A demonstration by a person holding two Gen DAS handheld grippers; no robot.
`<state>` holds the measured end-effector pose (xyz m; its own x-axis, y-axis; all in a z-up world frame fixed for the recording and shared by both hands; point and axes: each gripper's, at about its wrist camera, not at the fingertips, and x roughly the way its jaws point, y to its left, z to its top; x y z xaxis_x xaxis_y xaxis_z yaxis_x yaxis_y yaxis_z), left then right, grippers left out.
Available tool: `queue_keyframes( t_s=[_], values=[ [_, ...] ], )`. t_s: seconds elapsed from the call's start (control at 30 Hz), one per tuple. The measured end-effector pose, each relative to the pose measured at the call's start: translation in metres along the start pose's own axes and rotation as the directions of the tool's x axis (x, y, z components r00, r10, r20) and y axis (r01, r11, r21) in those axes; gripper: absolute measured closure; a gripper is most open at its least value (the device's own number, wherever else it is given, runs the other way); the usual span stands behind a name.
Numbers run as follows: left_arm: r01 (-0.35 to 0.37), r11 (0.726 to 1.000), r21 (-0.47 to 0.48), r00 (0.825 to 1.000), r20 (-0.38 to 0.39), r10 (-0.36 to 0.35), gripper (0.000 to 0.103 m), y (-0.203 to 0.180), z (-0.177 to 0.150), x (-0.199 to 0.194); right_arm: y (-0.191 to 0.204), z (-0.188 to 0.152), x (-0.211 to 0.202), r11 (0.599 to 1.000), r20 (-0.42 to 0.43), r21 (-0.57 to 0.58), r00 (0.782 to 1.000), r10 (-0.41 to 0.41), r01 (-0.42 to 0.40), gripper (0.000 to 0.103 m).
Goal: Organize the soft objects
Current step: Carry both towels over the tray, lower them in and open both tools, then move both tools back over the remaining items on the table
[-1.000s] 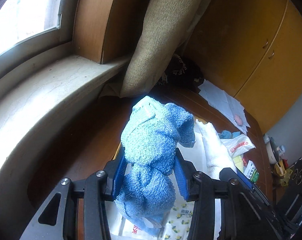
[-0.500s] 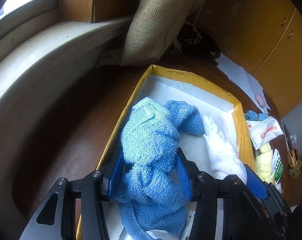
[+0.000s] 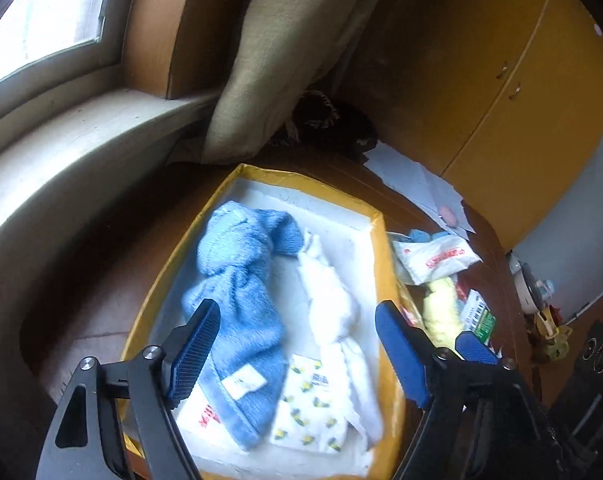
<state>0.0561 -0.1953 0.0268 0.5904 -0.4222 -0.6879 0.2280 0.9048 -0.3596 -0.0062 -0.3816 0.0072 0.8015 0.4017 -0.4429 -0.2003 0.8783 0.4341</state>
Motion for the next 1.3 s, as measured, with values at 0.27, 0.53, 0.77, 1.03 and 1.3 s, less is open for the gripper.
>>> queue_keyframes(
  t_s=[0.27,0.53,0.77,1.03,1.3],
  values=[
    [0.141,0.983,0.115,0.989,-0.059,-0.135,0.017,-0.071,-0.047,-0.011,-0.034,-0.043,-0.092,1.0,0.021,0.031,1.0,-0.004,0.003,0.032],
    [0.16,0.969,0.189,0.983,-0.118,-0.139,0.017,-0.113,-0.069,-0.004,-0.111,-0.09,-0.179,0.971,-0.013,0.173,0.987,-0.162,0.162,0.032],
    [0.161,0.965,0.206,0.979,-0.156,-0.13,0.017,-0.124,-0.076,0.005,-0.132,-0.113,-0.206,0.901,-0.061,0.251,0.935,-0.35,0.353,0.032],
    [0.133,0.962,0.24,0.979,-0.182,-0.09,0.017,-0.124,-0.082,0.013,-0.15,-0.109,-0.175,0.878,-0.127,0.275,0.92,-0.371,0.392,0.032],
    [0.083,0.953,0.291,0.972,-0.234,-0.013,0.017,-0.14,-0.087,0.049,-0.156,-0.094,-0.151,0.881,-0.118,0.285,0.926,-0.358,0.377,0.032]
  ],
)
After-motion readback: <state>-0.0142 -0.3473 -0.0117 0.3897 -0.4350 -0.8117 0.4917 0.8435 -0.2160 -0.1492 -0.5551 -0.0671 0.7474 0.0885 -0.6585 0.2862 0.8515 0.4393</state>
